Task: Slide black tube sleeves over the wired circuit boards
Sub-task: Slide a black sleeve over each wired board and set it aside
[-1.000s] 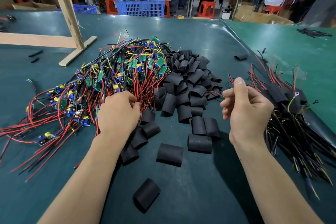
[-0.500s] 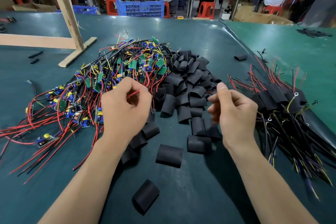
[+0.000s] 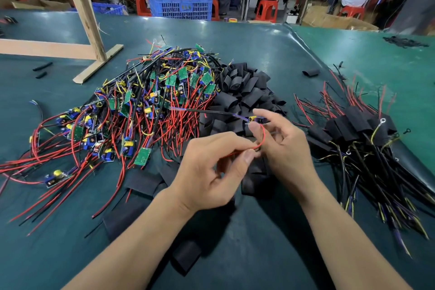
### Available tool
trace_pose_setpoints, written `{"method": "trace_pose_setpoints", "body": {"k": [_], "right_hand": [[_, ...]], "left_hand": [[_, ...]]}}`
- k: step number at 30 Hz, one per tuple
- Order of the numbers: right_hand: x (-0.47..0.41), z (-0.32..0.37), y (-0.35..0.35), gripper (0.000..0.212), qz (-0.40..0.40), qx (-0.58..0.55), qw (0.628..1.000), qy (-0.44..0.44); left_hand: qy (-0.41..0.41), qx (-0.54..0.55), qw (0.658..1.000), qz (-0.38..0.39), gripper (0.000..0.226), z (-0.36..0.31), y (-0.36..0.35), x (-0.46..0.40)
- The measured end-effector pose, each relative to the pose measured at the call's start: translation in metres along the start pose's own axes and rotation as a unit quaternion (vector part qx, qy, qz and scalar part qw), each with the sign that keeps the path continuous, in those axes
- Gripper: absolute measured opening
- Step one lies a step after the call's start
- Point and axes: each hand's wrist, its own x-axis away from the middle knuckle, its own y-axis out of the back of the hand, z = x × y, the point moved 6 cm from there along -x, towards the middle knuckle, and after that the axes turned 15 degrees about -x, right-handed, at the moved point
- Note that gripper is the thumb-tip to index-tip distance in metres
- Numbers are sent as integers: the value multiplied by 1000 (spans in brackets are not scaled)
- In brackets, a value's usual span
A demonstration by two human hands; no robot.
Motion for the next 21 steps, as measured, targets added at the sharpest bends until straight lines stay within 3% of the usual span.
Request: {"method": "trace_pose_setpoints", "body": {"k": [4, 7, 12, 15, 17, 21], "right_hand": [[-3, 3, 8, 8, -62, -116, 991, -27], [-3, 9, 12, 9, -75, -239, 967, -47], [-5, 17, 15, 24, -59, -327, 941, -60], [-3, 18, 14, 23, -37, -319, 945, -69], [-2, 18, 9, 23, -12, -302, 950, -71], [4, 19, -7, 36, 66, -286, 952, -91]], "left_hand": [[6, -4, 999, 43, 22, 8, 1, 2], [54, -79, 992, 86, 26, 25, -4, 4], [144, -212, 965, 61, 13, 47, 0, 4], [205, -171, 963, 36, 19, 55, 8, 4], [202, -115, 972, 37, 28, 52, 8, 2], [184, -42, 981, 31, 18, 45, 1, 0]]}}
